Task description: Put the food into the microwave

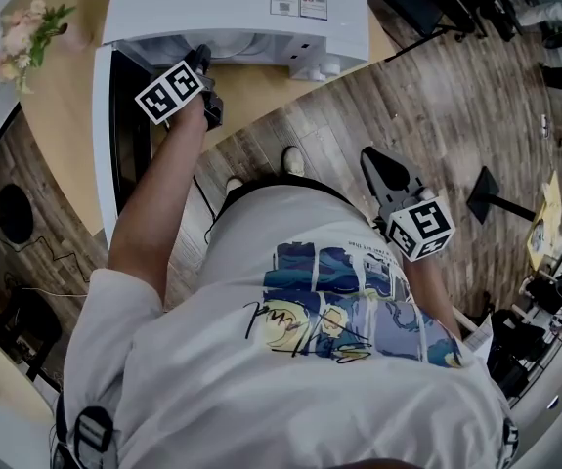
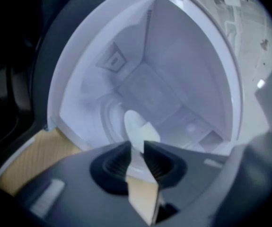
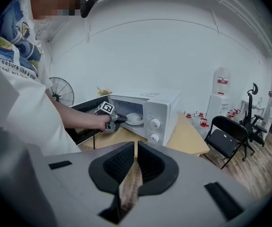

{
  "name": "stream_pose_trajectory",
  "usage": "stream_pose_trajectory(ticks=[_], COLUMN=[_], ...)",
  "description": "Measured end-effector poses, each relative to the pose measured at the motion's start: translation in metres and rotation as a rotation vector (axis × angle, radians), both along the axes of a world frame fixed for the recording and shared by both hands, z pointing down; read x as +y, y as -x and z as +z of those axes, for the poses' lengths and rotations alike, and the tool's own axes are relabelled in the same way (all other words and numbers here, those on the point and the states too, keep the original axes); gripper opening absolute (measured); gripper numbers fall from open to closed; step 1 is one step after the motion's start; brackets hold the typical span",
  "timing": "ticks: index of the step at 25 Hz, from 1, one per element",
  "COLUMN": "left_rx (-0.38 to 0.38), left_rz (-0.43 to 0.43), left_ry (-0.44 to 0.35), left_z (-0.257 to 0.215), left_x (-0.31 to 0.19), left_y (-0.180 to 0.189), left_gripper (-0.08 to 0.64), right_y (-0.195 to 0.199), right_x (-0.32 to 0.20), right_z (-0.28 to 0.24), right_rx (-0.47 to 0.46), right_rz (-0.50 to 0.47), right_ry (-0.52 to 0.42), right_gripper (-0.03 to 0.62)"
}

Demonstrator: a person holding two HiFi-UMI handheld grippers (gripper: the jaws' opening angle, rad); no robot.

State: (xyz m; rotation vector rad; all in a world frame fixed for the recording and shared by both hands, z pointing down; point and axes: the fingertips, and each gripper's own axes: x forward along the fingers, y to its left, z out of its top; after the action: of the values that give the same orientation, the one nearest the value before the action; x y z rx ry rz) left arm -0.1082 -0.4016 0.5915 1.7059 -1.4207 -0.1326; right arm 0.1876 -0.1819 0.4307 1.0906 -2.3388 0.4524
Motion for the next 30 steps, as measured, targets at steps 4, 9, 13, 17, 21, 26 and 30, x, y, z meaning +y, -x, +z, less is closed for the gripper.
stream_pose_trajectory(ticks=[4, 9, 13, 17, 21, 26, 30], left_rx=[-0.132, -0.171, -0.190, -0.211, -0.228, -0.246, -0.260], left_rz=[0.039, 0.048, 0.055, 0.049, 0.039, 0.048, 0.058], left_ry=[-0.018, -0.027, -0.023, -0.017, -0.025, -0.036, -0.051], left_z=[-0.001, -0.002, -0.002, -0.003, -0.004, -0.008, -0.016], left_x=[0.001, 0.001, 0.002, 0.004, 0.007, 0.013, 0.020], left_y=[0.003, 0.006, 0.007, 0.009, 0.013, 0.014, 0.012], left_gripper=[0.101, 0.110, 0.114, 0.129, 0.155, 0.155, 0.155], right_y=[0.002, 0.003, 0.007, 0.009, 0.010, 0.010, 0.010], right_x=[0.002, 0.006, 0.010, 0.016, 0.021, 0.028, 0.033], right_z=[-0.001, -0.002, -0.003, -0.004, -0.002, -0.003, -0.005], right_rx=[0.002, 0.005, 0.005, 0.003, 0.000, -0.003, -0.009], right_rz=[0.000, 0.001, -0.003, -0.003, -0.001, 0.000, -0.001], right_ry=[-0.005, -0.010, -0.012, -0.011, -0.010, -0.014, -0.023], right_gripper=[0.021, 0.021, 0.021, 0.021, 0.021, 0.021, 0.021])
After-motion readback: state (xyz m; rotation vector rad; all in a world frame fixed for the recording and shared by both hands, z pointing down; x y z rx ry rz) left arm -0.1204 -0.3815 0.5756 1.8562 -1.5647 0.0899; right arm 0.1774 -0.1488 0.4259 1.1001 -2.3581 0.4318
